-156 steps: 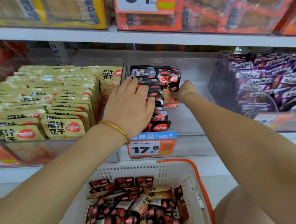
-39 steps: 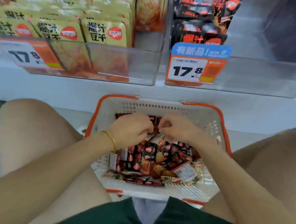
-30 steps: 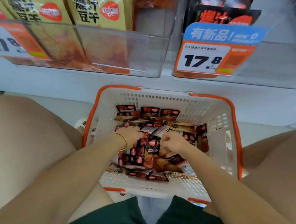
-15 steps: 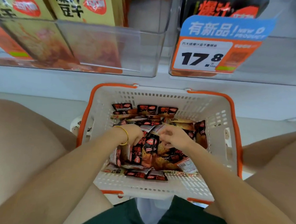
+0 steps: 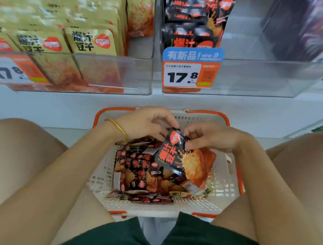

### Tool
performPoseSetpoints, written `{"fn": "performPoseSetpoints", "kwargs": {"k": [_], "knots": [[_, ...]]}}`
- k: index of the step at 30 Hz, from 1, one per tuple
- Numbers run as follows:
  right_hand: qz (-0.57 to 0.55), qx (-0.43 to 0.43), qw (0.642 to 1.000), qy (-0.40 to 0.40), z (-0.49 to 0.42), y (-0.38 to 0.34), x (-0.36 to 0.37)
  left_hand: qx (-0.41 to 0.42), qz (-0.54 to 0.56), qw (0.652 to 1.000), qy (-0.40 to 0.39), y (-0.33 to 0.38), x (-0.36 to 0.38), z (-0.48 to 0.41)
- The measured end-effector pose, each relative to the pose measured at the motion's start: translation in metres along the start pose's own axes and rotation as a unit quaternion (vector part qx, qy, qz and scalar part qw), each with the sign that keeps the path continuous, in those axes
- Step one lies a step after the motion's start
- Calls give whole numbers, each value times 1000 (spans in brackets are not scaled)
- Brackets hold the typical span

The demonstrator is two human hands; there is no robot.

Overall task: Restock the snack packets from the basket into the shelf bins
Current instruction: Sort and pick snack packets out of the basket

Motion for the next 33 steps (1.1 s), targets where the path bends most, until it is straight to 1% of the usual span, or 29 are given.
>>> {"fn": "performPoseSetpoints", "kwargs": {"k": [3, 5, 7, 9, 11, 12, 13, 14, 15, 16, 17, 19, 21, 22, 25, 28, 30, 33], "knots": [[-35, -76, 995, 60, 40, -38, -17, 78, -69, 994, 46, 74, -12, 23], [-77, -130, 982, 118, 66, -66, -30, 146, -64, 983, 87, 123, -23, 37], [-108, -193, 958, 180, 88, -100, -43, 195, -51, 966, 163, 159, -37, 42], [-133, -240, 931, 242, 102, -131, -63, 226, -51, 932, 279, 180, -58, 39], [-133, -257, 909, 302, 107, -159, -85, 253, -83, 882, 389, 191, -78, 31], [-128, -259, 899, 329, 105, -171, -97, 255, -140, 857, 425, 193, -85, 25], [-119, -259, 889, 357, 101, -181, -111, 242, -227, 834, 441, 194, -89, 16], [-109, -251, 881, 385, 96, -188, -125, 219, -315, 813, 438, 192, -92, 5], [-99, -235, 873, 416, 89, -192, -141, 192, -374, 802, 425, 188, -93, -6], [-79, -212, 866, 446, 81, -192, -156, 172, -404, 800, 410, 183, -94, -17], [-54, -183, 861, 471, 71, -189, -172, 157, -417, 801, 400, 178, -94, -24], [12, -117, 863, 490, 49, -180, -199, 128, -438, 800, 390, 170, -94, -35], [83, -43, 870, 484, 27, -167, -215, 106, -461, 791, 387, 167, -95, -41], [100, -18, 871, 480, 18, -162, -219, 101, -469, 788, 385, 165, -95, -43], [65, -2, 876, 478, -3, -150, -228, 100, -480, 780, 388, 163, -96, -45], [47, 5, 866, 497, -16, -147, -231, 84, -484, 783, 382, 160, -96, -47], [73, 1, 852, 518, -22, -150, -235, 80, -478, 788, 380, 160, -97, -47], [174, 20, 810, 560, -25, -158, -237, 81, -475, 789, 380, 159, -97, -47]]}}
Point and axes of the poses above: each hand's wrist, its own z-axis away from the middle knuckle, its own x-axis out of the palm, y = z × x, the point moved 6 cm from there along -z, towards the middle knuckle, and after that the axes turned 3 degrees about -x, right-handed, at the moved point
